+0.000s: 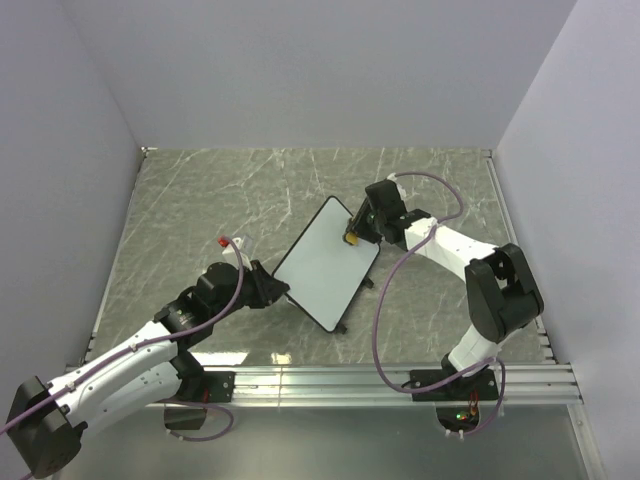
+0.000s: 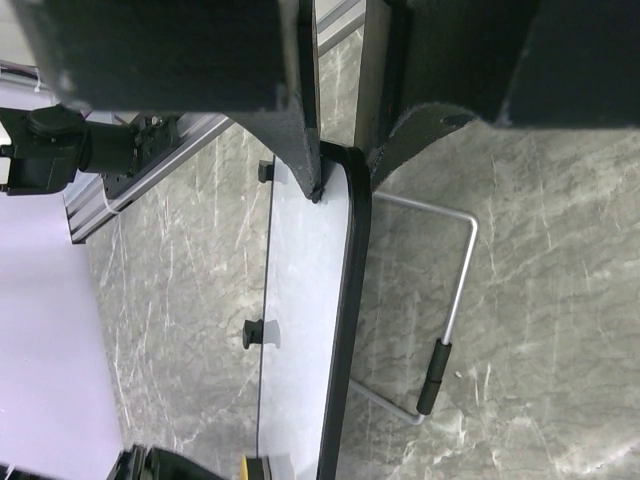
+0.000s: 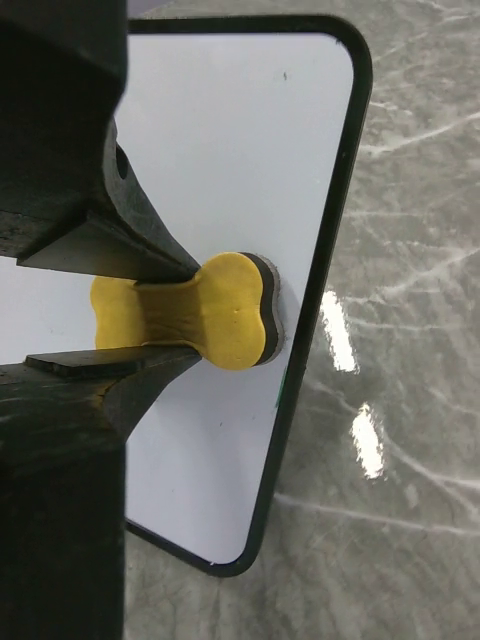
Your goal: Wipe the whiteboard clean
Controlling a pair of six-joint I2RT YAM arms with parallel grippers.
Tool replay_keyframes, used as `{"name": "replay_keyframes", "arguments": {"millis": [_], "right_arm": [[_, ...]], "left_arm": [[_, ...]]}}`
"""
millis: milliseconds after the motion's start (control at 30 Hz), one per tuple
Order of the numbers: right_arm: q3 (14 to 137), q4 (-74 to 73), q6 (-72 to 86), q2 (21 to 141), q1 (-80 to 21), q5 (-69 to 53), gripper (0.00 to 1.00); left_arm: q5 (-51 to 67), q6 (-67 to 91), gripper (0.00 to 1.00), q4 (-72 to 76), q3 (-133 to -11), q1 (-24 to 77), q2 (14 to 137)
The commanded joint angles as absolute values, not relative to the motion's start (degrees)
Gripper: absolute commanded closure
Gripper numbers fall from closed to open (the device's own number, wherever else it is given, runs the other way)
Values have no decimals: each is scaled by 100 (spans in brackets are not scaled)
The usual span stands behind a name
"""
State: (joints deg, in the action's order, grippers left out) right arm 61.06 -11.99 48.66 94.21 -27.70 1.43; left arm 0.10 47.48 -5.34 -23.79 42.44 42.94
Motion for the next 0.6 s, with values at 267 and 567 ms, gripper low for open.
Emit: {"name": "replay_keyframes", "arguments": {"millis": [267, 567], "right_arm": [[4994, -932, 4878, 9055, -2672, -185, 100], [3981, -729, 4790, 8421, -2276, -351, 100]], "left_arm": [[18, 4447, 100, -1248, -2347, 4307, 4289], [-132, 4535, 100, -1301, -2303, 4307, 4228]]}}
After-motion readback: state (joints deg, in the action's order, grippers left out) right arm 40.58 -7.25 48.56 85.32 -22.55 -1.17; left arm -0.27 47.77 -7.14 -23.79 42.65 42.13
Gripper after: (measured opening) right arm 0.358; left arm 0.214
